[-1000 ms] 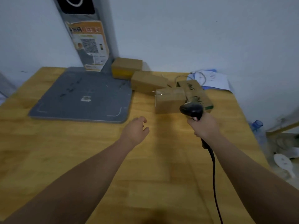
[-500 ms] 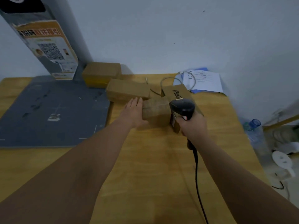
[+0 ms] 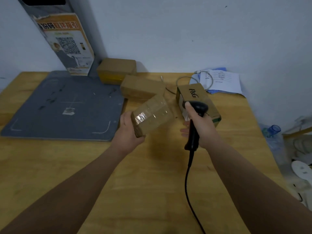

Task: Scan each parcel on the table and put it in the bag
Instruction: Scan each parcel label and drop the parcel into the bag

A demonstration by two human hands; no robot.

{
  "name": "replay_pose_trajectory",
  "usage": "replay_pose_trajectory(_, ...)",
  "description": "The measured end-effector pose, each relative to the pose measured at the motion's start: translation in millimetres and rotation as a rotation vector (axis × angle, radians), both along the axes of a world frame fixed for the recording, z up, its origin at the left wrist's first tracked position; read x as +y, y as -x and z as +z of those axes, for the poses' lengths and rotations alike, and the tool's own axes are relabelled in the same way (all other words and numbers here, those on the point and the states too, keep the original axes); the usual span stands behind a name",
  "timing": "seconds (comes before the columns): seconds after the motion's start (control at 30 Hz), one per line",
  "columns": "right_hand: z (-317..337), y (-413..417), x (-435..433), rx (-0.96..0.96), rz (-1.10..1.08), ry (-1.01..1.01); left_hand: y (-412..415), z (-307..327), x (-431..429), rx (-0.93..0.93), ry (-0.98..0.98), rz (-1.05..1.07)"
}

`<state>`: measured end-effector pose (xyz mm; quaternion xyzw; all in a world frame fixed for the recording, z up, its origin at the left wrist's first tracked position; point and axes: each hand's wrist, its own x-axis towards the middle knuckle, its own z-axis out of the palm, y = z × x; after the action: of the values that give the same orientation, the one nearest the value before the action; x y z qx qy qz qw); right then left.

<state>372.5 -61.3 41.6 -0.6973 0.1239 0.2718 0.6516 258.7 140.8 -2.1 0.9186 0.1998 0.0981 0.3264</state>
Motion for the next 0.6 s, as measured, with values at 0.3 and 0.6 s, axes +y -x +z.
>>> replay_pose_trajectory(0.3, 16, 57, 6, 0.152, 0.019, -0.264, 58, 11, -9, -0.158, -0.367, -0.232)
replay_pose_trajectory(0.6, 18, 94, -7, -0.218, 0.105, -0.282, 73, 50, -20, -0.244, 0.578, 0.112)
